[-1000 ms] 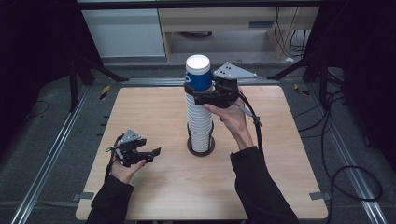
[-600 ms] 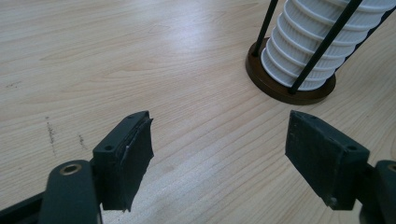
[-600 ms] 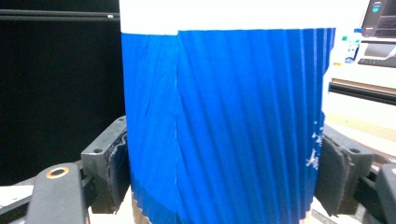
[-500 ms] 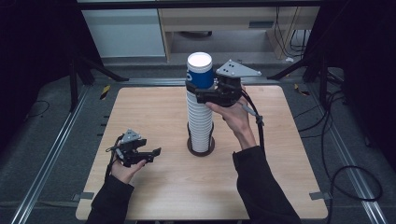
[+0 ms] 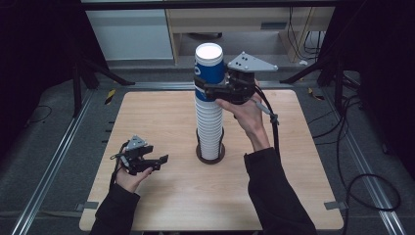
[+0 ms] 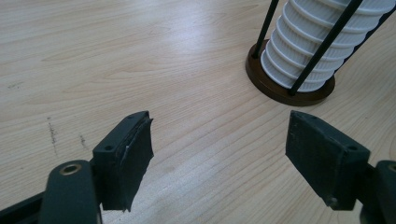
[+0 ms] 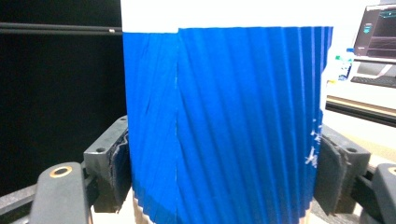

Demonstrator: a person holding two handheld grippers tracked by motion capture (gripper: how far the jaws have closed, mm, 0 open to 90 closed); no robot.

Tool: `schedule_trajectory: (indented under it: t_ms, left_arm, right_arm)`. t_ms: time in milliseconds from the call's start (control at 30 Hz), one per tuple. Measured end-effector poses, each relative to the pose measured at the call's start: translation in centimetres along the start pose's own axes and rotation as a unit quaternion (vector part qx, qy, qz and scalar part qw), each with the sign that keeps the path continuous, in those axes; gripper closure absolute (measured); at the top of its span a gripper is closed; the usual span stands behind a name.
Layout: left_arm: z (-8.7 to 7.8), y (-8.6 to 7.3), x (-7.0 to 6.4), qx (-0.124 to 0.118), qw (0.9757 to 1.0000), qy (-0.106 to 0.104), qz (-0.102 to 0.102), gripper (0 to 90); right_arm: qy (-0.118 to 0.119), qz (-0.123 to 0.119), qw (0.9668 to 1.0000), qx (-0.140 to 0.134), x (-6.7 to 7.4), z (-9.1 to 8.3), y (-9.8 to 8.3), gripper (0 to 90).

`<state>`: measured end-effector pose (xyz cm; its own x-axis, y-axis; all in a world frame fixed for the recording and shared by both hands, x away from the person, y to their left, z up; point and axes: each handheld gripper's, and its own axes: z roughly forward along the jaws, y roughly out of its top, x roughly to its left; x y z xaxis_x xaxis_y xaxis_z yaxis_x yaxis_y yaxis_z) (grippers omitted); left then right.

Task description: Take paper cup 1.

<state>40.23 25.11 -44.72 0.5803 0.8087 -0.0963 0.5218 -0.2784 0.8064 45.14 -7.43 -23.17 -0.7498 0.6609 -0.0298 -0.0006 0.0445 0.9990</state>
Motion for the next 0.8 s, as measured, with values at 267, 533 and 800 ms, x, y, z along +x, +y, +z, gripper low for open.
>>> schedule_trajectory:
  t_ms: [267, 533, 800]
  left_arm:
    - [0.0, 0.0, 0.0, 0.0, 1.0, 0.001, 0.0, 22.3]
    - [0.0, 0.0, 0.0, -0.001, 1.0, 0.001, 0.0, 22.2]
    - [-0.2, 0.0, 0.1, -0.002, 1.0, 0.0, 0.0, 22.2]
  right_arm:
    - [-0.002, 0.001, 0.9999, -0.012, -0.2, -0.2, 1.1, 21.4]
    - [-0.004, -0.003, 0.9995, -0.032, -0.2, -1.2, 2.3, 21.4]
    - [-0.016, -0.011, 0.9987, -0.046, -0.7, -3.3, 2.8, 21.3]
